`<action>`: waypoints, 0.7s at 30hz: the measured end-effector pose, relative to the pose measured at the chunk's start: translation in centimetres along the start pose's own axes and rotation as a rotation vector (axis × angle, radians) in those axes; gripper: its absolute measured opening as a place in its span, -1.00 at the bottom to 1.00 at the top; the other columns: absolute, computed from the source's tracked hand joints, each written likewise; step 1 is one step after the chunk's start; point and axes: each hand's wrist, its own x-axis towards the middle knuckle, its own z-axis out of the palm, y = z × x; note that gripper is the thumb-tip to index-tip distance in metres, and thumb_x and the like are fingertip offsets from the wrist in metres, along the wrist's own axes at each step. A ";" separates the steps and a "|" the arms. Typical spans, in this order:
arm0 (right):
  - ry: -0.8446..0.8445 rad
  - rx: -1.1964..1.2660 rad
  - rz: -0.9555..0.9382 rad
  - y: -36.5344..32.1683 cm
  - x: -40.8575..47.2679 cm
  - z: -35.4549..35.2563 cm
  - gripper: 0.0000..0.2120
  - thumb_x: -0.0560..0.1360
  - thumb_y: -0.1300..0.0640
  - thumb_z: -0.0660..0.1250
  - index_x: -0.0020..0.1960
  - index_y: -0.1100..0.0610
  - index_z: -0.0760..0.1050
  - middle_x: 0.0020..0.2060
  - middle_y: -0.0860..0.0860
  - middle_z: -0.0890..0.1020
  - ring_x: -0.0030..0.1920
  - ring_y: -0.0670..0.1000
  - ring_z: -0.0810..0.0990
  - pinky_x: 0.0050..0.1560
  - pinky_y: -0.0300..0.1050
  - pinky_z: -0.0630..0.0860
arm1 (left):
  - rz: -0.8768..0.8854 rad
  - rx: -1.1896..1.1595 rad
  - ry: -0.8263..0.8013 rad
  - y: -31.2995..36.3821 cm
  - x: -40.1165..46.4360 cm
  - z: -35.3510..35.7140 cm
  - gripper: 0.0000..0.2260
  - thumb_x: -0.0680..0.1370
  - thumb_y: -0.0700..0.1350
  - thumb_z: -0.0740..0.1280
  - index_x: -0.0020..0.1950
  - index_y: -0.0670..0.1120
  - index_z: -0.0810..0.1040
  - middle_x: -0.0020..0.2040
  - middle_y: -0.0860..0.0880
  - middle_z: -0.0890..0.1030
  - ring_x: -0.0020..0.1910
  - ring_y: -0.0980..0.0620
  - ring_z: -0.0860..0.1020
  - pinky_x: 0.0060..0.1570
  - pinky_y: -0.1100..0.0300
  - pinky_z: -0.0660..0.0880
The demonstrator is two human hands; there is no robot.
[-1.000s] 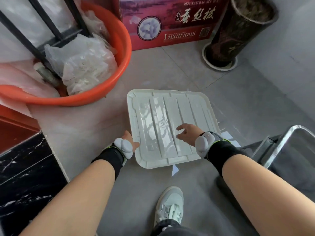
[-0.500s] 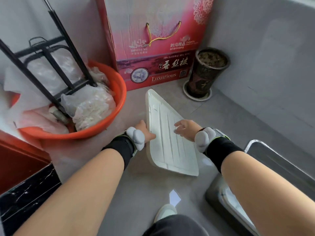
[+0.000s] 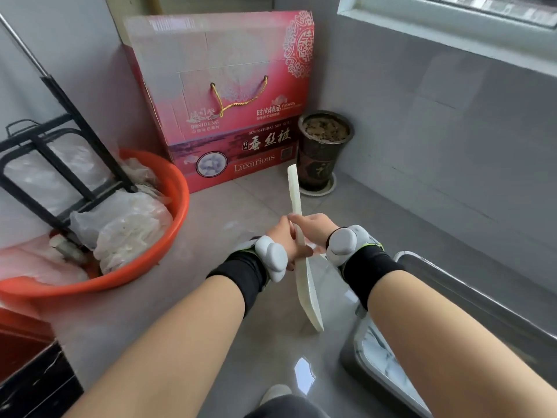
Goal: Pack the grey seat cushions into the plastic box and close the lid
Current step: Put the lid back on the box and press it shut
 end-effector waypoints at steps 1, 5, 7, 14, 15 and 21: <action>0.017 -0.012 0.002 0.1 0.2 -0.6 -0.51 0.48 -0.14 0.23 0.15 0.25 0.55 -0.08 0.11 0.61 -0.06 0.13 0.59 -0.03 -0.07 0.50 | 0.032 0.001 -0.018 0.4 0.2 0.6 -0.72 0.47 -0.22 0.38 -0.01 -0.04 0.29 -0.28 0.04 0.42 -0.40 0.08 0.43 -0.44 0.22 0.43; 0.030 -0.025 0.018 0.8 0.3 -1.9 -0.56 0.51 -0.01 0.23 0.24 0.29 0.48 -0.06 0.12 0.53 -0.08 0.13 0.51 -0.15 -0.14 0.43 | 0.092 -0.003 -0.071 0.9 0.8 1.7 -0.80 0.43 -0.16 0.44 -0.07 -0.04 0.44 -0.33 0.04 0.47 -0.42 0.10 0.47 -0.51 0.29 0.45; 0.016 -0.021 0.009 1.8 0.4 -2.6 -0.57 0.52 0.06 0.23 0.27 0.31 0.45 -0.04 0.15 0.52 -0.12 0.11 0.48 -0.31 -0.20 0.41 | 0.096 0.000 -0.081 0.9 1.0 2.2 -0.82 0.42 -0.13 0.45 -0.22 -0.03 0.44 -0.37 0.05 0.49 -0.43 0.12 0.51 -0.47 0.27 0.47; 0.146 -0.018 -0.005 3.1 0.4 -4.0 -0.64 0.50 0.22 0.21 0.27 0.31 0.43 0.18 0.24 0.56 0.09 0.20 0.57 -0.06 -0.08 0.50 | 0.047 0.018 -0.103 1.4 1.7 4.1 -0.72 0.41 0.01 0.44 -0.12 -0.08 0.37 -0.21 -0.02 0.51 -0.23 -0.01 0.52 -0.28 0.15 0.49; 0.175 -0.034 0.016 3.1 0.3 -4.3 -0.66 0.50 0.24 0.20 0.25 0.30 0.43 0.15 0.22 0.58 0.09 0.20 0.58 0.01 -0.06 0.52 | 0.046 0.021 -0.120 1.7 1.6 4.4 -0.73 0.39 0.02 0.43 -0.19 -0.06 0.36 -0.21 -0.04 0.51 -0.21 -0.03 0.51 -0.27 0.15 0.46; 0.298 0.047 0.052 4.5 -1.3 -7.9 -0.62 0.49 0.27 0.19 0.30 0.25 0.38 0.10 0.17 0.57 0.02 0.16 0.53 0.01 -0.06 0.45 | 0.042 0.108 -0.169 2.8 1.2 5.8 -0.66 0.37 0.11 0.44 -0.06 -0.06 0.43 -0.13 -0.05 0.57 -0.14 0.01 0.55 -0.17 0.19 0.44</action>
